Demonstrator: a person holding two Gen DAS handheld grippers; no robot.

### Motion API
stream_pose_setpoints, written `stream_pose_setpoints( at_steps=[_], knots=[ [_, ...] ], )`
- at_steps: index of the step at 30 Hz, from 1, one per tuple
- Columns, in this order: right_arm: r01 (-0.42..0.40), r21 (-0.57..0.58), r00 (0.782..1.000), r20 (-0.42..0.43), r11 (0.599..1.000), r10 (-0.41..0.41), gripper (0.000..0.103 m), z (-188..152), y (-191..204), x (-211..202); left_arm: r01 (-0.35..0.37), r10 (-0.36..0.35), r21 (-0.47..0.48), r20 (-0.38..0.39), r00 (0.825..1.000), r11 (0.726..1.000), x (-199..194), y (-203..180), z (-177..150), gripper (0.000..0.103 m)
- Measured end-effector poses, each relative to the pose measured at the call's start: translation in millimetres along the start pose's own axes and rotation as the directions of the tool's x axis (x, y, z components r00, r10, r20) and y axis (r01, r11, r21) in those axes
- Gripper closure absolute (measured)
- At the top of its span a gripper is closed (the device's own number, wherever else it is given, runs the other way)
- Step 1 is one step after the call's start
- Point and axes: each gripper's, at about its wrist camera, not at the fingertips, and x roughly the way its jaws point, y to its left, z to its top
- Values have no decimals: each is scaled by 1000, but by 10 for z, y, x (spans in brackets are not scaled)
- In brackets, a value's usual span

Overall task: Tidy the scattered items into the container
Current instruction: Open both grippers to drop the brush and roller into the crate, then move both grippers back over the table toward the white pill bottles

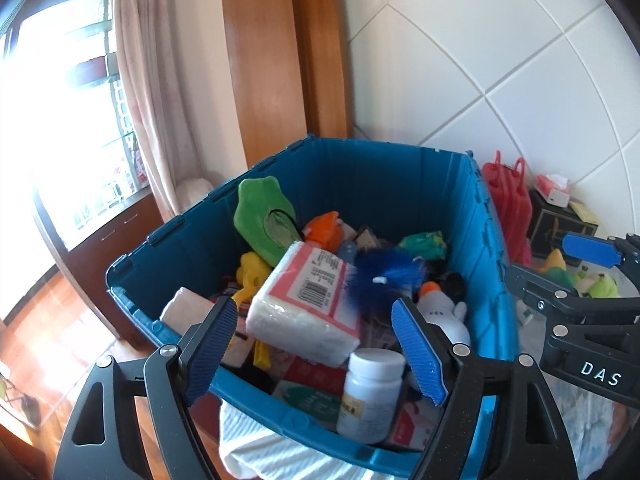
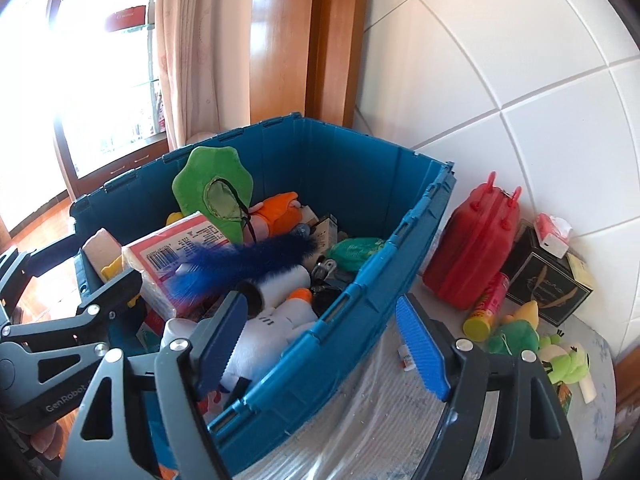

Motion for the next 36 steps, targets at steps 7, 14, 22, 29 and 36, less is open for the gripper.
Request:
stream_pose_setpoints(
  at_steps=[7, 14, 22, 29, 36],
  knots=[
    [22, 27, 999, 25, 999, -23, 22, -135, -249, -251, 25, -26, 16, 47, 999, 1000, -245, -271, -12, 20],
    [40, 73, 998, 40, 997, -43, 21, -362, -685, -496, 52, -56, 53, 83, 995, 997, -507, -773, -40, 20],
    [69, 115, 996, 55, 991, -76, 8, -737, -1382, -859, 81, -90, 91, 98, 991, 993, -794, -1591, -180, 19],
    [104, 160, 993, 35, 982, -111, 0, -1239, -2108, -1171, 123, -133, 116, 83, 988, 986, -1009, -2373, -419, 19],
    [143, 216, 989, -2, 966, -146, 0, -1750, -2762, -1415, 171, -181, 181, 36, 983, 968, -1122, -3104, -653, 19]
  ],
)
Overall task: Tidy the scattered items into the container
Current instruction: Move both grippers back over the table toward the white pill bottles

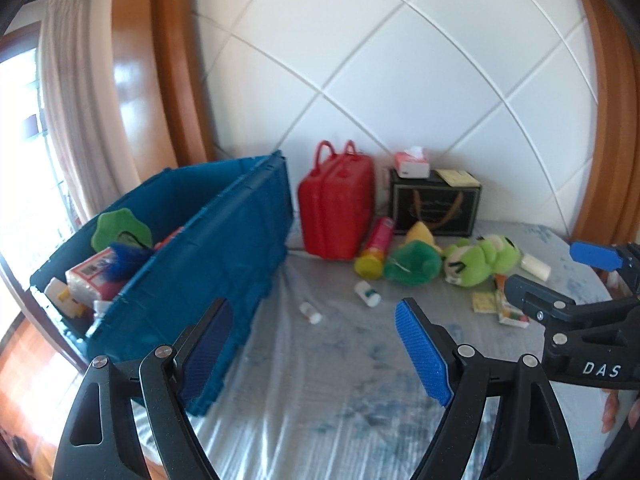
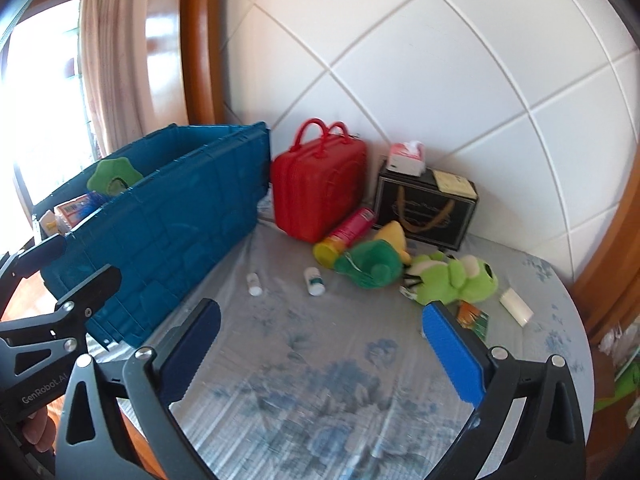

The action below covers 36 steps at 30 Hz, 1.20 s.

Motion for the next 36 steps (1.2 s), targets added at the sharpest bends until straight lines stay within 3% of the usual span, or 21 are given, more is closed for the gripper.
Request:
stream_pose_setpoints(
  at_steps=[9, 18, 27, 31, 36],
  knots=[
    [56, 71, 998, -18, 996, -55, 0, -215, -498, -94, 82, -81, 64, -24, 996, 995, 188, -439, 35, 19],
    [214, 171, 974, -107, 962, -198, 0, -435, -994, 121, 157, -151, 64, -91, 984, 986, 894, -353, -26, 19],
    [352, 313, 925, -259, 882, -278, 0, -1047, -1530, 445, 128, -112, 73, -195, 974, 989, 1839, 12, -454, 19],
    [401, 352, 904, -301, 846, -304, 0, -1326, -1710, 655, 109, -89, 62, -268, 959, 992, 2266, 68, -675, 19],
    [385, 375, 899, -359, 843, -251, 0, -1519, -1874, 1076, 83, -62, 46, -343, 937, 996, 2709, -111, -886, 19]
  ],
)
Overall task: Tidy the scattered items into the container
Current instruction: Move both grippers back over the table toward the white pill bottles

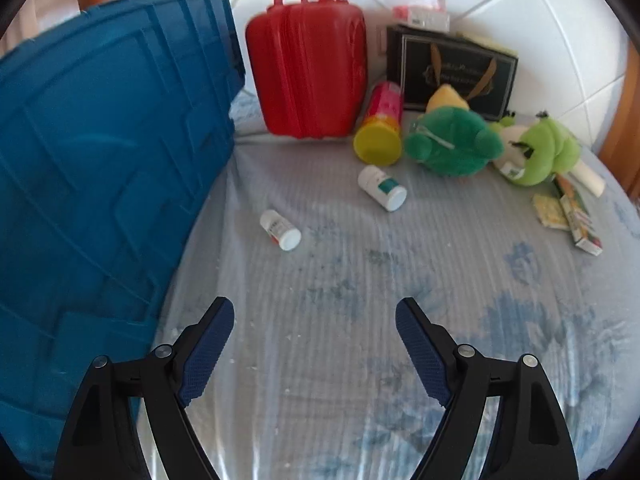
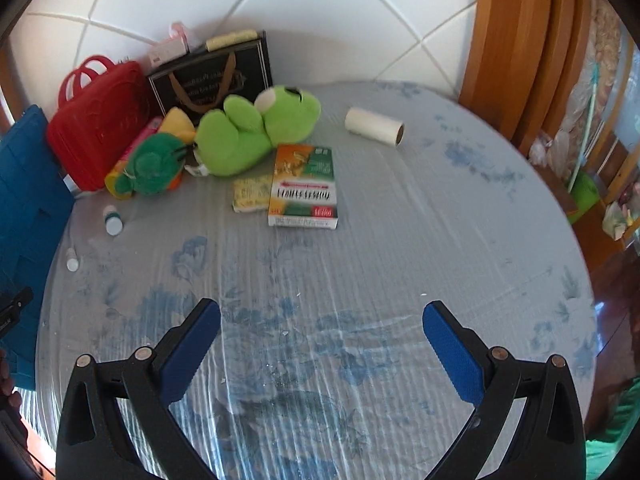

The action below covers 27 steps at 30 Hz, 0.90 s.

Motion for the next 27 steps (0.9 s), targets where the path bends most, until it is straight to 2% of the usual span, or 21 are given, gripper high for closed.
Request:
stream_pose_setpoints(
  at_steps=[5, 8, 14, 19, 21, 23, 25, 27],
  knots=[
    [-18, -28, 999, -44, 999, 17, 0, 179, 107, 497, 3, -5, -43, -53, 999, 999, 373, -204, 6, 19],
    [-100, -78, 994, -60, 992, 96, 0, 273, 359, 683, -6, 1, -64, -85, 996, 998, 510, -239, -39, 19],
    [-201, -240, 977, -114, 950, 178, 0, 452, 1067, 1047, -64, 51, -129, -104, 993, 990, 634, 64, -139, 20],
    [-287, -308, 956, -145, 907, 253, 0, 515, 1620, 1220, -109, 96, -180, -80, 992, 978, 774, 243, 40, 22],
    [-308, -348, 951, -143, 886, 274, 5, 561, 1899, 1261, -120, 107, -210, -70, 992, 970, 873, 290, 163, 23],
    [-325, -388, 946, -141, 862, 293, 27, 614, 2184, 1323, -124, 112, -242, -65, 992, 962, 982, 331, 271, 26],
    [-339, -421, 941, -134, 841, 312, 32, 673, 2440, 1395, -119, 105, -269, -67, 992, 956, 1093, 359, 346, 26],
    [-366, -442, 930, -143, 819, 339, 32, 711, 2660, 1485, -119, 102, -286, -72, 992, 951, 1210, 383, 392, 26]
  ],
)
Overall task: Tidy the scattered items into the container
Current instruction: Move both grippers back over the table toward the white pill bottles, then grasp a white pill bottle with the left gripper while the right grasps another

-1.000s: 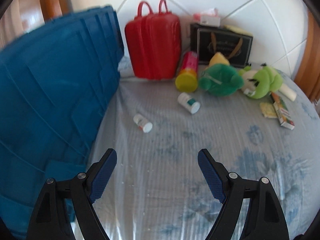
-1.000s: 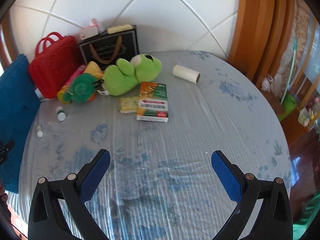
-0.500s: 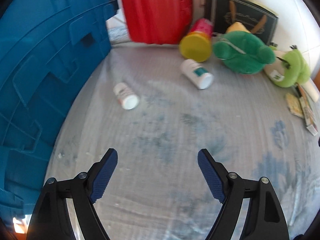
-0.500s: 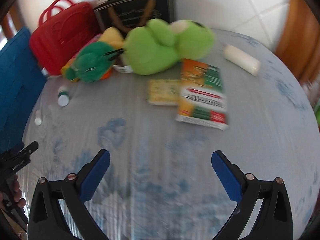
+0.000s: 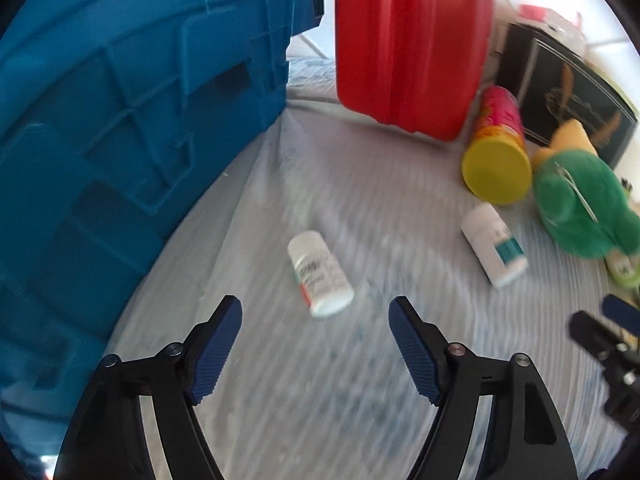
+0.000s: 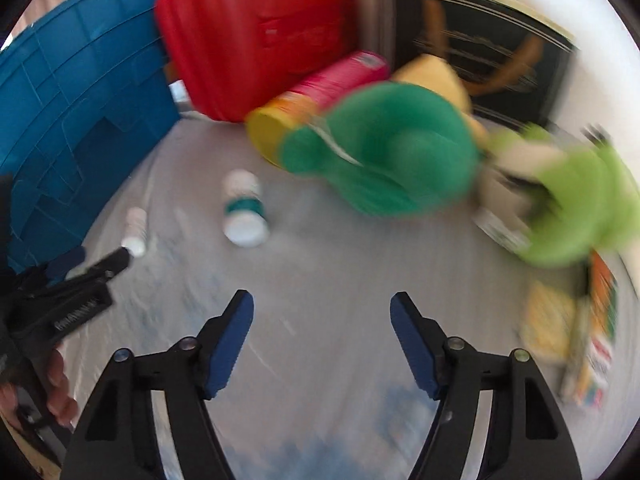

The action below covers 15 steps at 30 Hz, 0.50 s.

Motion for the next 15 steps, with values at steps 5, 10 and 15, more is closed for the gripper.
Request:
stream_pose_setpoints(
  at_steps=[5, 10, 15],
  knots=[
    [-6, -74, 1000, -4, 997, 5, 32, 274, 265, 351, -11, 10, -38, -27, 1000, 999, 299, -9, 109, 26],
    [-11, -126, 1000, -28, 992, 8, 36, 432, 416, 647, 3, -5, -66, -26, 1000, 998, 434, -3, 165, 33],
    [-4, -137, 999, -53, 991, -3, 53, 467, 473, 857, 24, -24, -50, -14, 1000, 998, 415, -59, 194, 63]
  ],
)
